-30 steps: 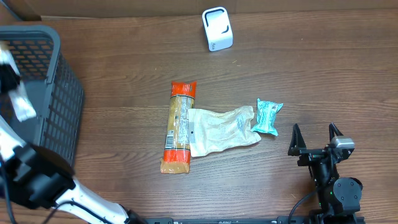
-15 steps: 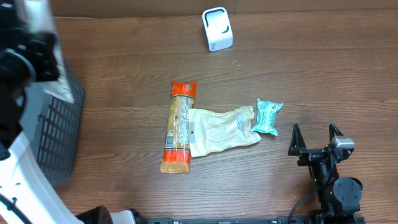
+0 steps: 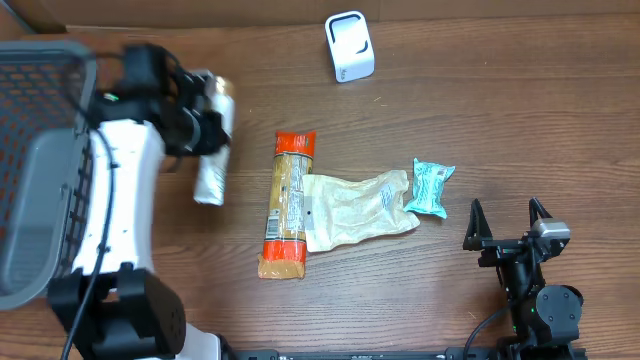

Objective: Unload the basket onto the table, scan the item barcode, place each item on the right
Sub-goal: 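Lift the white bottle out and set it beside the pasta pack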

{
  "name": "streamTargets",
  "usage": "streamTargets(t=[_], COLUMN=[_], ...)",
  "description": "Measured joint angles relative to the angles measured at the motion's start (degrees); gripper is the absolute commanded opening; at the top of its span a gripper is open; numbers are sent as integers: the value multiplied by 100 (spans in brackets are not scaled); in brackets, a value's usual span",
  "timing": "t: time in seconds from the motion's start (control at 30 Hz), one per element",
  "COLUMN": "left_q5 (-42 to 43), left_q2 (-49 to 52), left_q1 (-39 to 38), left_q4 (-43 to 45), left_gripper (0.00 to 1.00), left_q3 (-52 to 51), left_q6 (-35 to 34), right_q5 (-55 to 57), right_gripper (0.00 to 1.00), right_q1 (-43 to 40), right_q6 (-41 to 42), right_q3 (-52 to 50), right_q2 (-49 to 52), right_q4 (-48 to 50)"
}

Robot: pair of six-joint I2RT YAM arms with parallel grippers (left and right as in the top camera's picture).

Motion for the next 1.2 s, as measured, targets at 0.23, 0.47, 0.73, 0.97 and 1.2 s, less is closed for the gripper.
streamTargets(t=[0.23, 0.47, 0.73, 0.97, 1.2], left_q5=[-26, -212, -280, -146, -66], left_q2=[0, 0, -20, -122, -619], left_q1=[-645, -708, -702, -702, -702], left_q4=[1932, 2573, 2658, 2282, 1377], left_gripper=[10, 23, 100, 100, 100], left_q3=[-1950, -2804, -2868, -2754, -1475], left_q6=[-433, -1211, -1473, -1488, -1484], right_q5=[4, 4, 2, 2, 4], right_gripper=[100, 100, 100, 100, 100], right_q1=[0, 0, 0, 0, -2], right_q6=[-2, -2, -2, -2, 2], right_q3=[0, 0, 0, 0, 0], right_q2=[0, 0, 0, 0, 0], right_q4=[4, 0, 2, 0, 0])
